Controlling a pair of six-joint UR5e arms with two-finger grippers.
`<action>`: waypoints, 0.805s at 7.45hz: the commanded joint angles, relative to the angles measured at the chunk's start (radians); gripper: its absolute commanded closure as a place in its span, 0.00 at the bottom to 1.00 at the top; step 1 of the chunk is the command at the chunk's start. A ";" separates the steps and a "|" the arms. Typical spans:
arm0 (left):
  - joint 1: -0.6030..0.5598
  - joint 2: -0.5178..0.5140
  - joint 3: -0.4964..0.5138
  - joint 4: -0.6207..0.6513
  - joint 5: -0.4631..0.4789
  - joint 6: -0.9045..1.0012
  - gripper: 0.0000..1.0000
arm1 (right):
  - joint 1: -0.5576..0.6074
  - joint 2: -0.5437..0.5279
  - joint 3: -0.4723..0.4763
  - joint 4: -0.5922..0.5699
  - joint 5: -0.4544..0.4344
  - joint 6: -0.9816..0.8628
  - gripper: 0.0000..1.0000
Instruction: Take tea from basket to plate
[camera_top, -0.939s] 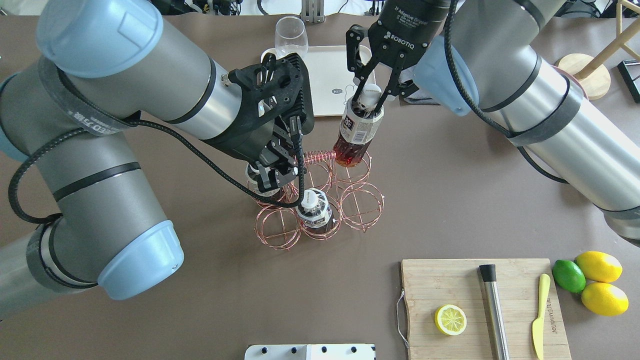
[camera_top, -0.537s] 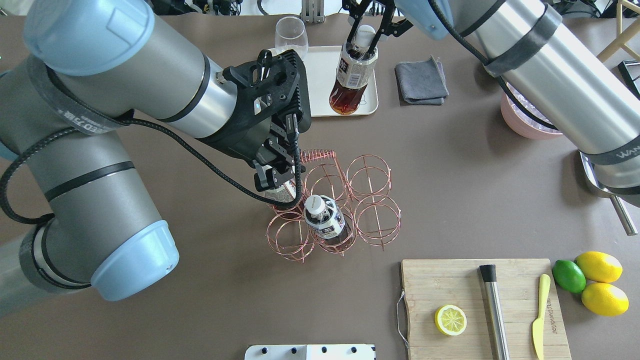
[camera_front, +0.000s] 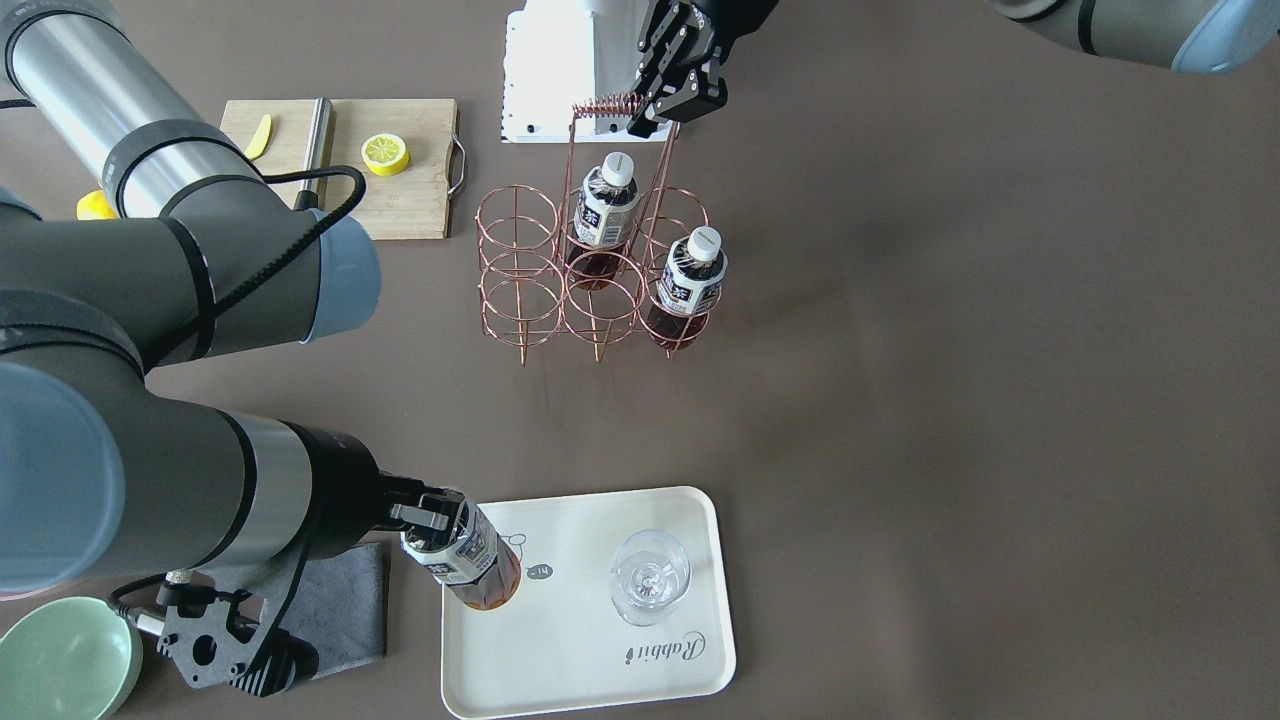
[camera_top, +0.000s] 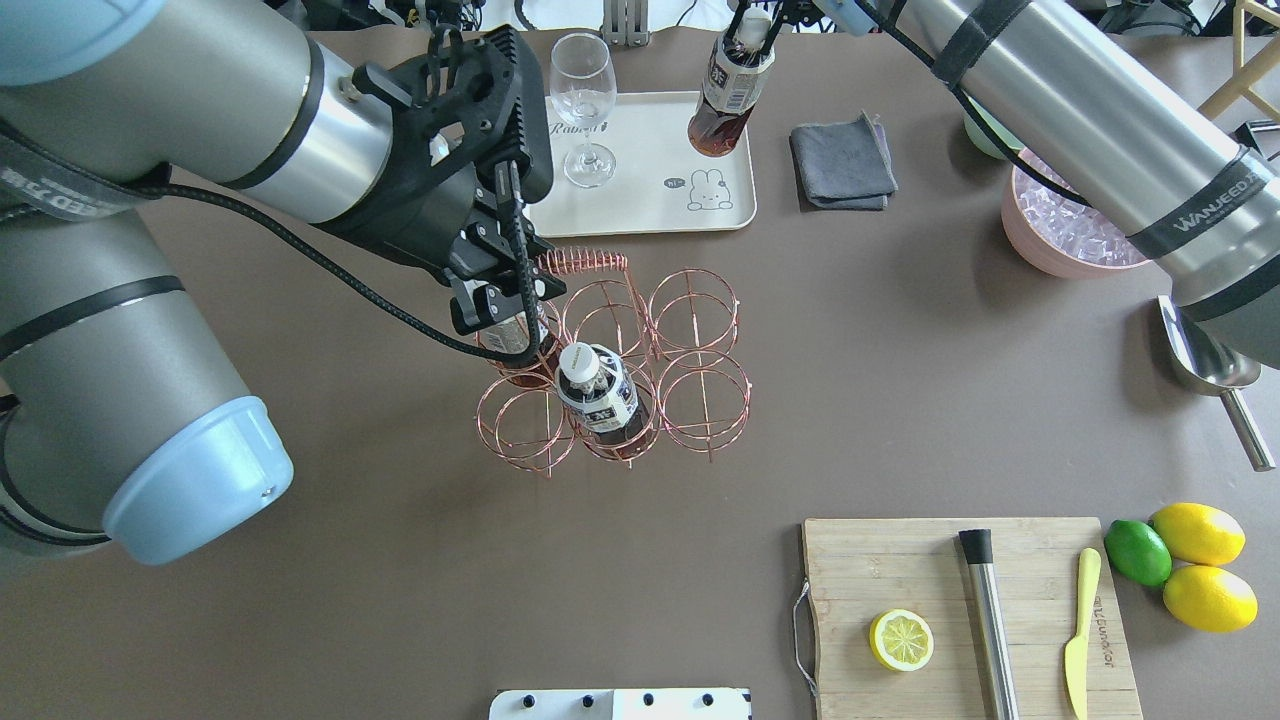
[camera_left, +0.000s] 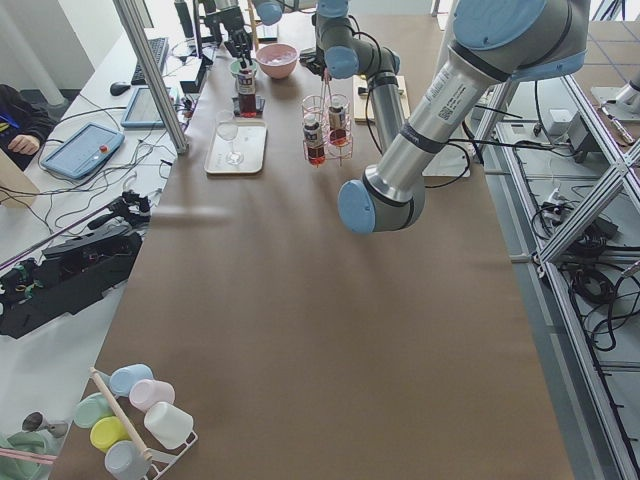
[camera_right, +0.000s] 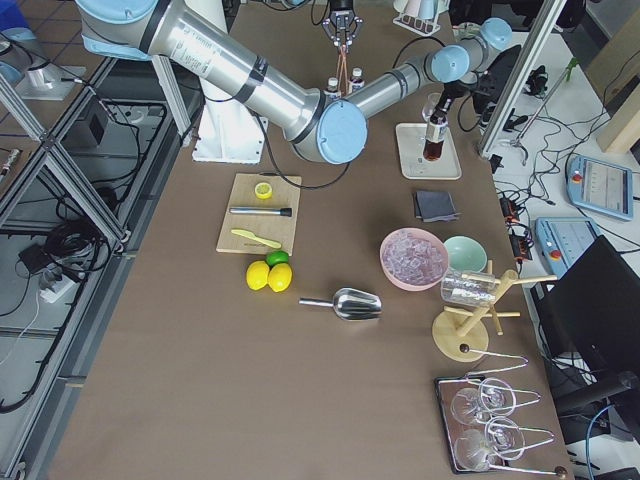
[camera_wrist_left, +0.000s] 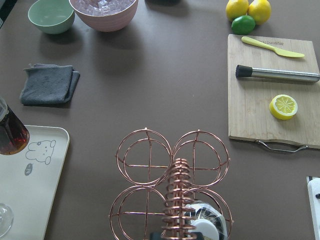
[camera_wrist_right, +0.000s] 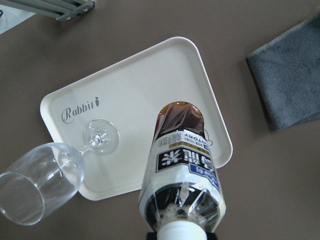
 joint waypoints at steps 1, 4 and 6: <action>-0.117 0.060 -0.021 0.003 -0.053 0.014 1.00 | -0.032 0.046 -0.164 0.159 -0.102 -0.053 1.00; -0.354 0.154 -0.016 0.003 -0.207 0.087 1.00 | -0.060 0.065 -0.169 0.150 -0.161 -0.211 1.00; -0.479 0.250 -0.010 0.003 -0.243 0.152 1.00 | -0.063 0.065 -0.169 0.144 -0.164 -0.249 1.00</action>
